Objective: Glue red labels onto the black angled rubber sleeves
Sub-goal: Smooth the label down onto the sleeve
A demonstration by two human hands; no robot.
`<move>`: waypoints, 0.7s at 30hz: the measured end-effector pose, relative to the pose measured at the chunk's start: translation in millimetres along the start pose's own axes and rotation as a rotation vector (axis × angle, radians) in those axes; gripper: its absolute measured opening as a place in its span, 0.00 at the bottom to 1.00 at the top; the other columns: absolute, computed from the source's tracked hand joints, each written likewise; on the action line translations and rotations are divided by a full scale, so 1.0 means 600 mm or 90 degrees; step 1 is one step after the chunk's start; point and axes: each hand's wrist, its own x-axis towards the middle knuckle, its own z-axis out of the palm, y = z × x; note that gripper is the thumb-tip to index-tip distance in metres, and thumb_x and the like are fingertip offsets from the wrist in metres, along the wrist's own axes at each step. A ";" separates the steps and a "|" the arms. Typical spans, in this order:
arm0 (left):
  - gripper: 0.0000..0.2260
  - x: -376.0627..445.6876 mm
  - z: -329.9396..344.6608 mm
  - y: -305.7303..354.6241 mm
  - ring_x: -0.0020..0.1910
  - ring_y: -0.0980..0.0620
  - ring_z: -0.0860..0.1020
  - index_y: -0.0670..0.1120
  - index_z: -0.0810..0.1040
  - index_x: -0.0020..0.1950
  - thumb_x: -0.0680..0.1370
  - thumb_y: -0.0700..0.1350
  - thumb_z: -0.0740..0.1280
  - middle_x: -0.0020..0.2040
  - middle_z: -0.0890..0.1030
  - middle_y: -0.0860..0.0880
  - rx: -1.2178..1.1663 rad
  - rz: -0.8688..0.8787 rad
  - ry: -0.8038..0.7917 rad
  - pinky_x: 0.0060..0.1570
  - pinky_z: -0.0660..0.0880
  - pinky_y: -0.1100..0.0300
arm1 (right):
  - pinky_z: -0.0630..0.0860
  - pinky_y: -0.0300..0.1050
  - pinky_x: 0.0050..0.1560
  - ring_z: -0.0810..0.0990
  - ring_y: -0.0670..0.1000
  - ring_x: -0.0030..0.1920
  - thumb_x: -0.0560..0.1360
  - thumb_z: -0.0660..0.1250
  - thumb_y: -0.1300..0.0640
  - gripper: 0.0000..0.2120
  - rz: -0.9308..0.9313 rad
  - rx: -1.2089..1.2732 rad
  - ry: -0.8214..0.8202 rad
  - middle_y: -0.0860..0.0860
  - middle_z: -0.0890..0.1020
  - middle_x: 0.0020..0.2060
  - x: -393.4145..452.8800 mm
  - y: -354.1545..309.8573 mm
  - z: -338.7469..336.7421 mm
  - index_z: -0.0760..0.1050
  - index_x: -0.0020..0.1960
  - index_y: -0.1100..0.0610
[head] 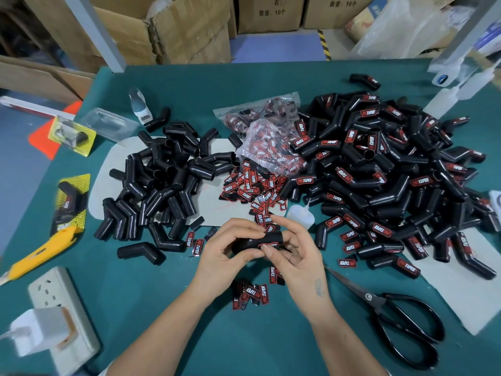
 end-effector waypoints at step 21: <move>0.06 0.001 0.002 -0.008 0.59 0.46 0.81 0.46 0.82 0.55 0.78 0.42 0.73 0.55 0.82 0.52 -0.011 -0.040 0.009 0.63 0.74 0.57 | 0.80 0.40 0.53 0.86 0.53 0.47 0.81 0.69 0.60 0.22 -0.006 -0.014 -0.018 0.54 0.86 0.49 0.001 0.002 -0.004 0.77 0.69 0.40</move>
